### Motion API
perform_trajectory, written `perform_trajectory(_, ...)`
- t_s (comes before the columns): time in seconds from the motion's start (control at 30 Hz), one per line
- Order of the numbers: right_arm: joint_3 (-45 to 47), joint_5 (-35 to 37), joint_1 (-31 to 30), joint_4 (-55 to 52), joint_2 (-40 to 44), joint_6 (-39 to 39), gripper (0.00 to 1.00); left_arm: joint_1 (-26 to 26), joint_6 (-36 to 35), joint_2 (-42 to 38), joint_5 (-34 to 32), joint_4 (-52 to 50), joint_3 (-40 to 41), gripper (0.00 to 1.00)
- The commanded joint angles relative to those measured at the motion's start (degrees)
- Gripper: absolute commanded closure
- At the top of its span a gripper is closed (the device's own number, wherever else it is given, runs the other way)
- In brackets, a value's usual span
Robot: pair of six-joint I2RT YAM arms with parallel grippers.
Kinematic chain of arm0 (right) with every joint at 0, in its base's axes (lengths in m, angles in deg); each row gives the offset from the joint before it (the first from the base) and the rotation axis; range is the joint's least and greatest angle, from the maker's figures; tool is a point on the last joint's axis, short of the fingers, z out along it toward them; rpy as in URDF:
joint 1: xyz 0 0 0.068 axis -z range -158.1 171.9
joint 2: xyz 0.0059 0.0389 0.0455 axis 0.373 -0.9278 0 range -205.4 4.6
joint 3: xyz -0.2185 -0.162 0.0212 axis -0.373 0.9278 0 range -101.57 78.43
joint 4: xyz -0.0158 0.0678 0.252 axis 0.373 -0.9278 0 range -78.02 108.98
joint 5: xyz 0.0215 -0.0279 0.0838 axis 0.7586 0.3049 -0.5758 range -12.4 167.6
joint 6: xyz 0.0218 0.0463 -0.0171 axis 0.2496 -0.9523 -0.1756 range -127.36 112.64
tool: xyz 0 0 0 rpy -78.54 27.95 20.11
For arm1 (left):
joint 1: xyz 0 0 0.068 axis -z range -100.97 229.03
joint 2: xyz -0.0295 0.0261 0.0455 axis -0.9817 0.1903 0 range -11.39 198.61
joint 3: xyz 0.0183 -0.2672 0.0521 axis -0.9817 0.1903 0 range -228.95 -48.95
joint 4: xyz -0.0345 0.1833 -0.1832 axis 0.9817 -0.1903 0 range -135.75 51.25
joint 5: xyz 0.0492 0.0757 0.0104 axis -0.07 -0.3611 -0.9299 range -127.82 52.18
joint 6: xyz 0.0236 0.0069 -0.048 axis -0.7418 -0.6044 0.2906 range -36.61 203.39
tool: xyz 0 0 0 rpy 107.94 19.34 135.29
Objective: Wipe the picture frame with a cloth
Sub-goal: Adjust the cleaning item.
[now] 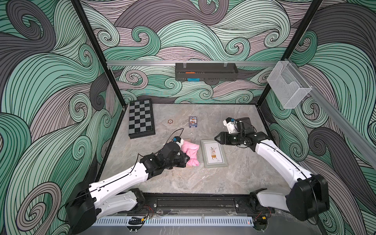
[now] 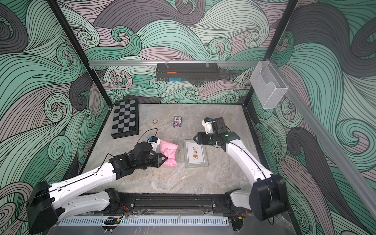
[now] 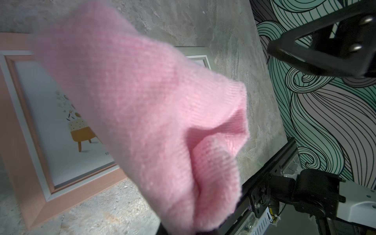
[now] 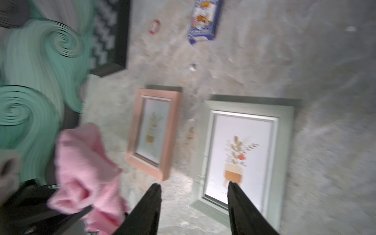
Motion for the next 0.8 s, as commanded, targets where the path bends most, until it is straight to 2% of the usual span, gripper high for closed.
perform_trajectory(0.0, 4.9, -23.5, -0.9, 18.0, 2.4, -10.7, 0.35, -2.5, -3.4, -3.5, 4.2, 8.7, -0.9, 1.00)
perform_trajectory(0.07, 6.6, -26.6, -3.0, 24.6, 2.9, -14.5, 0.34, -4.2, -2.8, -3.9, 7.1, 12.1, -0.7, 1.00)
perform_trajectory(0.17, 7.2, -28.4, -6.5, 28.4, 2.6, -16.2, 0.28, -6.5, -0.4, -3.1, 12.2, 18.2, 0.0, 1.00)
perform_trajectory(0.3, 7.0, -29.3, -9.7, 32.4, 1.4, -17.5, 0.22, -9.1, 5.8, 1.3, 20.3, 28.7, 1.1, 1.00)
perform_trajectory(0.37, 7.0, -29.8, -10.4, 34.5, 0.3, -18.6, 0.22, -9.9, 7.8, 3.6, 24.7, 30.9, 0.1, 1.00)
perform_trajectory(0.5, 6.8, -29.6, -10.6, 35.8, -2.5, -18.8, 0.21, -10.0, 10.6, 5.0, 27.5, 35.0, -0.6, 1.00)
perform_trajectory(0.77, 3.9, -29.5, -10.4, 38.4, -9.2, -19.2, 0.21, -10.0, 15.4, 1.8, 29.8, 39.5, 1.2, 1.00)
